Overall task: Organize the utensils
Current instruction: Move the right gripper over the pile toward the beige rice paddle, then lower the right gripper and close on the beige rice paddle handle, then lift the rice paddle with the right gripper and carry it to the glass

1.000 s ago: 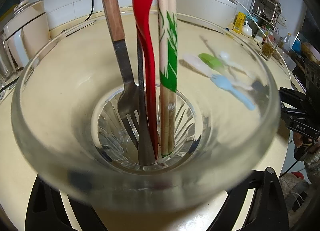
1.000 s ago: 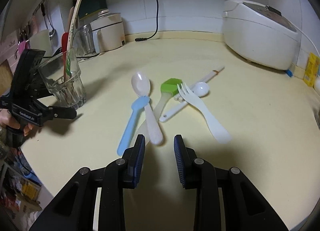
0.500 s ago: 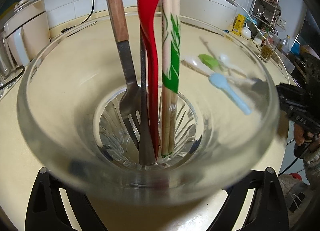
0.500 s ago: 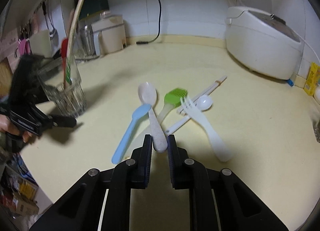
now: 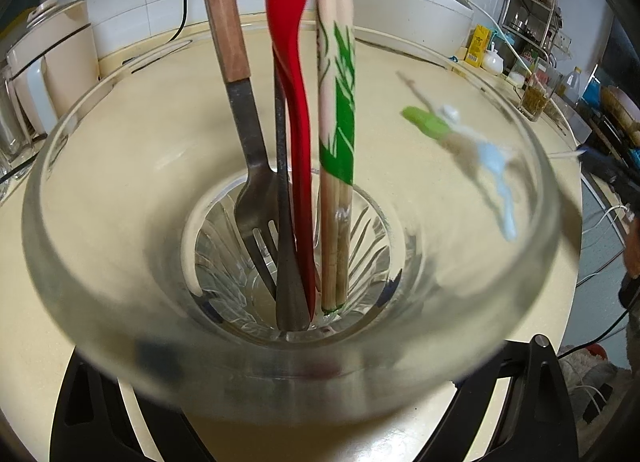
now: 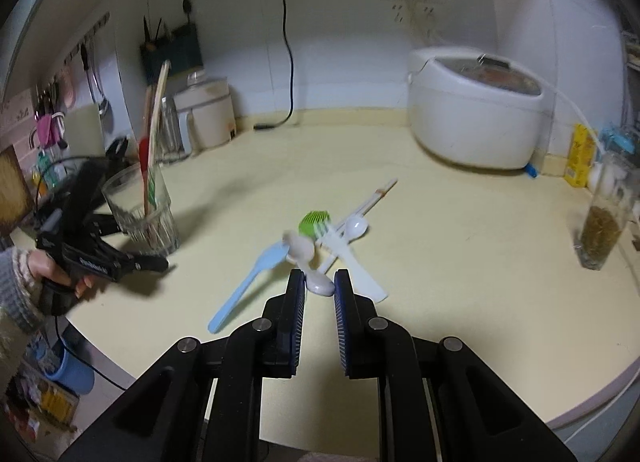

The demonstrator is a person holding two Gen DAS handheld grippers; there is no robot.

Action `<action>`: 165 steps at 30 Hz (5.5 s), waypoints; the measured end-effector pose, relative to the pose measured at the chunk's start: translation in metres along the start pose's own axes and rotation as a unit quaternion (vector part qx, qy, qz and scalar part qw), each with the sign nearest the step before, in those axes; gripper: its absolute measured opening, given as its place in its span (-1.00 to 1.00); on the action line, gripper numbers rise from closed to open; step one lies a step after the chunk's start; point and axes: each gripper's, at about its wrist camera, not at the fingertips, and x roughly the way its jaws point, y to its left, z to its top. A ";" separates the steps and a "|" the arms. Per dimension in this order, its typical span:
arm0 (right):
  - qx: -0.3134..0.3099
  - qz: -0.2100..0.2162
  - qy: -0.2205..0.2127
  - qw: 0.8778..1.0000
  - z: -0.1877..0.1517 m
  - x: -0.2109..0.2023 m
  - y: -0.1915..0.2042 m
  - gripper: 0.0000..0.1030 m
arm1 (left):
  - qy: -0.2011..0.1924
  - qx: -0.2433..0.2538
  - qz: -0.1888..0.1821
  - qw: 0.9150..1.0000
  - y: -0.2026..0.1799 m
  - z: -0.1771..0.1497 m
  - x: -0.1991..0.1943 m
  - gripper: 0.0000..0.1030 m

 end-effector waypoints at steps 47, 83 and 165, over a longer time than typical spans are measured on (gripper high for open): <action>0.092 -0.011 0.091 0.991 -0.046 0.022 -0.055 -0.57 | 0.005 0.009 0.010 1.000 -0.010 0.003 0.004 0.87; 0.147 0.076 0.105 0.981 -0.007 0.091 -0.064 -0.49 | -0.002 -0.005 -0.009 1.000 0.002 -0.001 -0.002 0.87; 0.027 0.181 -0.072 0.981 0.130 0.041 0.070 -0.37 | 0.000 -0.001 -0.005 1.000 0.001 0.000 -0.001 0.87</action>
